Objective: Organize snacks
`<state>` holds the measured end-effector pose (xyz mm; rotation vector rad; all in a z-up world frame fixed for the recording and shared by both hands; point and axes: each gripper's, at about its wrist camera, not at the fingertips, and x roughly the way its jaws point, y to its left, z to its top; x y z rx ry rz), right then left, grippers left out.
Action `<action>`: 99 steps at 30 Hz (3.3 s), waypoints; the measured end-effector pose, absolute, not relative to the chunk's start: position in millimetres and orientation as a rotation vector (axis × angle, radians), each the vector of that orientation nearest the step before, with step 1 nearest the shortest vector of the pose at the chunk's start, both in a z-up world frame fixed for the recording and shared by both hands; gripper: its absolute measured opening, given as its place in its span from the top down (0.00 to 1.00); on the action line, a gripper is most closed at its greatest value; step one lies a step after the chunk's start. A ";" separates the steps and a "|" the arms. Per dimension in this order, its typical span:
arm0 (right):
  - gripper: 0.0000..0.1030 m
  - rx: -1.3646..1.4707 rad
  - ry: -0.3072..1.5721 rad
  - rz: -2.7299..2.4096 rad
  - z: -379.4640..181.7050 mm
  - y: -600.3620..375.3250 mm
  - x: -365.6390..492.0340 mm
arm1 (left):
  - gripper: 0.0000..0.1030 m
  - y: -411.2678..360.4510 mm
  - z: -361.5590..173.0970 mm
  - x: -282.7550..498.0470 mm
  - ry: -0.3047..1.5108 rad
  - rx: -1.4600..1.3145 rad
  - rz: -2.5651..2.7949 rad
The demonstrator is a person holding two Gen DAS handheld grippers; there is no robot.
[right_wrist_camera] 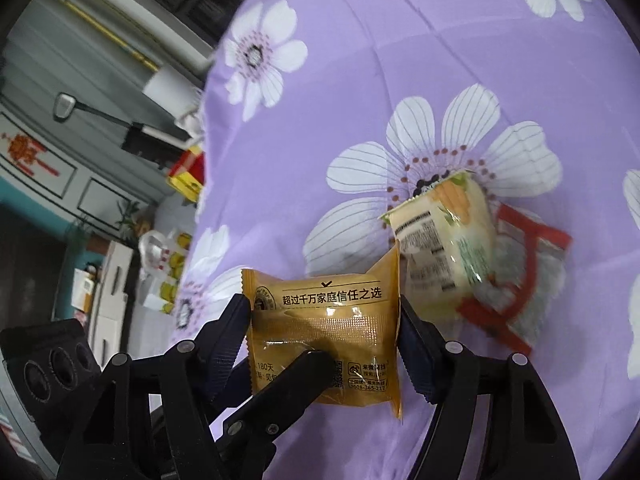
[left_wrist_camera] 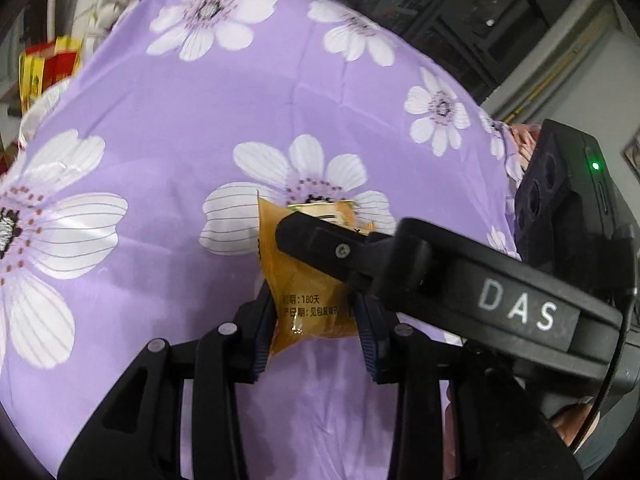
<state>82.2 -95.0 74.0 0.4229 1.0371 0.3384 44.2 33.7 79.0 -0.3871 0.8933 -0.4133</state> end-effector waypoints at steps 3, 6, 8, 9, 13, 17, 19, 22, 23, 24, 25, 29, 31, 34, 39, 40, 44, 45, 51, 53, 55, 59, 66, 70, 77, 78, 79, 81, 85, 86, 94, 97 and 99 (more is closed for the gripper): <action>0.29 0.401 1.008 0.328 83.8 -98.5 63.9 | 0.66 28.3 84.0 29.1 0.876 -0.381 -0.438; 0.28 0.387 0.965 0.319 92.4 -103.6 46.7 | 0.66 19.3 91.8 17.7 0.855 -0.342 -0.479; 0.28 0.391 0.940 0.311 96.8 -107.5 36.8 | 0.66 15.1 95.5 8.7 0.844 -0.338 -0.492; 0.28 0.392 0.933 0.314 98.6 -110.4 30.6 | 0.66 13.2 96.3 4.6 0.838 -0.344 -0.494; 0.28 0.382 0.909 0.306 101.8 -119.0 10.1 | 0.66 1.0 101.3 -11.3 0.833 -0.318 -0.525; 0.28 0.406 0.867 0.281 110.0 -136.0 -6.7 | 0.66 -14.4 109.7 -21.0 0.808 -0.288 -0.572; 0.28 0.409 0.852 0.264 114.7 -143.8 -13.3 | 0.66 -23.0 112.8 -25.4 0.803 -0.276 -0.592; 0.29 0.416 0.837 0.240 121.1 -159.6 -23.7 | 0.66 -39.8 117.1 -30.2 0.798 -0.267 -0.623; 0.28 0.417 0.831 0.228 123.7 -165.6 -26.8 | 0.66 -46.3 118.9 -31.7 0.792 -0.266 -0.639; 0.29 0.419 0.823 0.214 126.6 -171.5 -30.8 | 0.66 -51.2 120.3 -32.6 0.787 -0.267 -0.650; 0.29 0.421 0.813 0.202 129.6 -177.1 -34.1 | 0.66 -59.0 122.9 -34.1 0.778 -0.265 -0.668; 0.28 0.436 0.771 0.144 141.3 -202.1 -47.9 | 0.66 -83.3 128.3 -39.1 0.753 -0.252 -0.730; 0.28 0.435 0.747 0.112 146.1 -214.1 -54.0 | 0.66 -94.7 130.9 -40.3 0.741 -0.233 -0.763; 0.28 0.457 0.718 0.067 150.9 -232.5 -61.5 | 0.66 -114.1 134.1 -40.9 0.730 -0.208 -0.811; 0.28 0.483 0.683 -0.005 155.5 -259.3 -74.1 | 0.66 -140.4 133.6 -38.7 0.725 -0.188 -0.893; 0.28 0.490 0.676 -0.027 156.1 -265.5 -76.8 | 0.66 -147.9 133.2 -38.0 0.729 -0.183 -0.914; 0.28 0.517 0.662 -0.084 155.4 -284.8 -85.2 | 0.66 -170.6 131.6 -36.1 0.749 -0.160 -0.974; 0.28 0.529 0.663 -0.105 154.6 -291.7 -87.6 | 0.66 -174.9 131.0 -35.8 0.756 -0.157 -0.985; 0.28 0.572 0.666 -0.206 150.3 -319.5 -100.2 | 0.66 -205.8 124.5 -37.9 0.805 -0.148 -1.075; 0.28 0.572 0.663 -0.237 150.2 -326.3 -104.3 | 0.66 -214.7 124.1 -39.4 0.811 -0.133 -1.088; 0.28 0.593 0.662 -0.249 147.7 -334.6 -106.2 | 0.66 -222.1 122.6 -41.1 0.822 -0.122 -1.091; 0.28 0.634 0.681 -0.275 139.0 -349.9 -107.8 | 0.66 -235.5 114.8 -40.3 0.866 -0.109 -1.108; 0.28 0.666 0.719 -0.323 127.0 -367.2 -112.2 | 0.66 -254.8 104.1 -41.7 0.931 -0.102 -1.137; 0.28 0.685 0.742 -0.355 121.3 -375.6 -113.7 | 0.66 -263.0 99.5 -43.1 0.952 -0.094 -1.143; 0.28 0.699 0.773 -0.393 114.4 -383.4 -114.0 | 0.66 -273.8 90.8 -41.7 1.005 -0.086 -1.156; 0.28 0.700 0.779 -0.397 113.3 -384.2 -113.1 | 0.66 -275.3 90.2 -40.6 1.013 -0.083 -1.155; 0.28 0.702 0.785 -0.399 112.0 -385.0 -112.6 | 0.66 -277.0 89.5 -39.6 1.019 -0.081 -1.155; 0.27 0.705 0.796 -0.407 109.7 -386.7 -112.4 | 0.66 -279.1 87.4 -38.7 1.034 -0.080 -1.156; 0.27 0.714 0.806 -0.419 105.8 -389.6 -111.1 | 0.66 -282.5 84.3 -36.9 1.050 -0.075 -1.155; 0.26 0.715 0.808 -0.422 105.1 -390.2 -111.0 | 0.66 -283.4 83.0 -36.3 1.056 -0.075 -1.159; 0.25 0.730 0.816 -0.433 100.4 -395.3 -108.7 | 0.63 -284.1 79.3 -32.4 1.072 -0.089 -1.143; 0.25 0.739 0.816 -0.422 99.8 -395.2 -108.4 | 0.60 -279.3 83.1 -34.8 1.057 -0.069 -1.143; 0.25 0.738 0.809 -0.397 101.0 -394.6 -108.8 | 0.58 -267.8 89.1 -37.2 1.023 -0.068 -1.149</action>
